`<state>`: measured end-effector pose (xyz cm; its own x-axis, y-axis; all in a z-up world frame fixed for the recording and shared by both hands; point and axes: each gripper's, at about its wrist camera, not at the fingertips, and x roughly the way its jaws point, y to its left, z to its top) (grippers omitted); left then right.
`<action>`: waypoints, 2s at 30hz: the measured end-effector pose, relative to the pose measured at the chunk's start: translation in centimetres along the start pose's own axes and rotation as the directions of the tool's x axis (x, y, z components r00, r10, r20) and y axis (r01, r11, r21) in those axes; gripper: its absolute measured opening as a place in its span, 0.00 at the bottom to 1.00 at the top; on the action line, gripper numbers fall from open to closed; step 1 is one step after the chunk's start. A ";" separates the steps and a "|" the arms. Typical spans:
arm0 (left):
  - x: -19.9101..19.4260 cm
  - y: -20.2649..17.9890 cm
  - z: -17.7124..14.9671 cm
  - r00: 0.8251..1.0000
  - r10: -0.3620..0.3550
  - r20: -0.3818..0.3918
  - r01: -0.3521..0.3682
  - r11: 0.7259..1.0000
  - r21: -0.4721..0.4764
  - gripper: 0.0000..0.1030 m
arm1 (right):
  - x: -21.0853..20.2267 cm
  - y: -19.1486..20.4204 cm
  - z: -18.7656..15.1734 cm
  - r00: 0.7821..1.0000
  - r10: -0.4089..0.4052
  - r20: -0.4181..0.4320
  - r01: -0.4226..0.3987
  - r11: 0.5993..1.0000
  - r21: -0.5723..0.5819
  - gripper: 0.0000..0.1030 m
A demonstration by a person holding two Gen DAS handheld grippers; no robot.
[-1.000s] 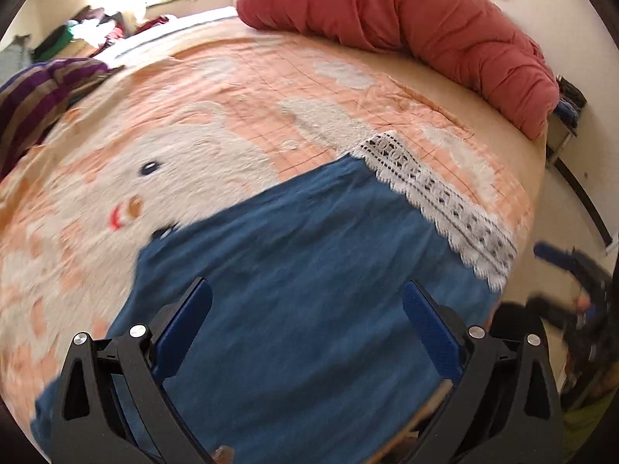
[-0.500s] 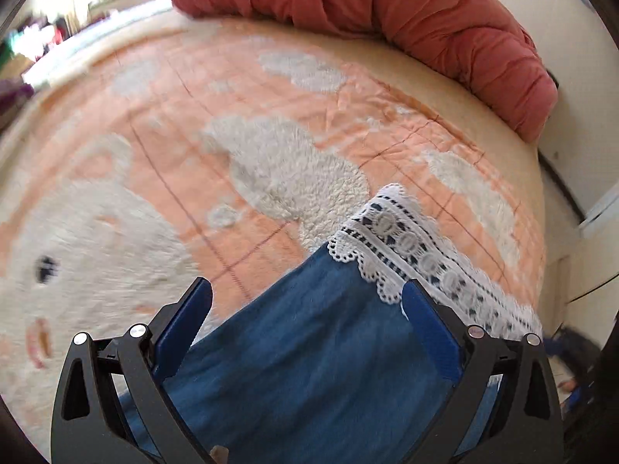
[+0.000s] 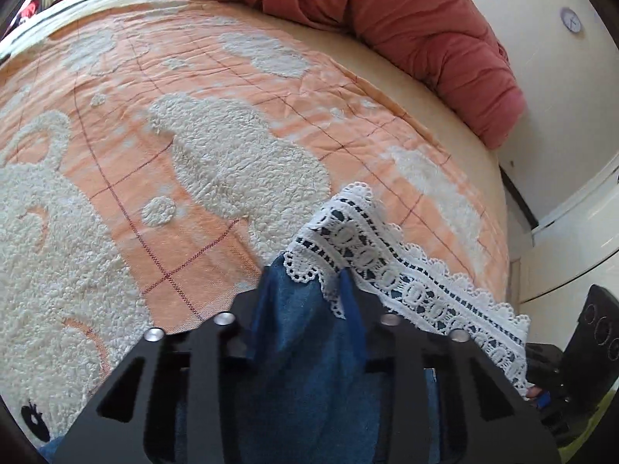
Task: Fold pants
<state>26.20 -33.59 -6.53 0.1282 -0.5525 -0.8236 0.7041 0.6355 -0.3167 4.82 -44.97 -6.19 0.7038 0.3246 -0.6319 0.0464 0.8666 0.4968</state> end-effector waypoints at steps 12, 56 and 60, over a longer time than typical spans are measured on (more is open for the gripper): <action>-10.1 1.4 -2.4 0.976 -0.063 0.208 0.072 0.997 -0.033 0.14 | -3.2 6.9 0.3 0.986 0.134 0.097 -0.111 0.971 -0.210 0.21; -20.3 13.1 -17.0 0.916 -0.028 0.401 0.208 0.886 -0.414 0.15 | 13.2 12.6 8.7 0.954 0.108 -0.278 -0.185 0.945 -0.270 0.63; -19.9 13.0 -16.8 0.937 0.059 0.343 0.092 0.908 -0.408 0.15 | 16.0 13.4 8.6 0.937 0.123 -0.327 -0.217 0.939 -0.267 0.10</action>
<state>21.04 -5.22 -2.16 0.4019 -0.6654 -0.6291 0.3666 0.7464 -0.5554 22.77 -31.48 -4.53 0.4330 0.5347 -0.7256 -0.2981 0.8447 0.4445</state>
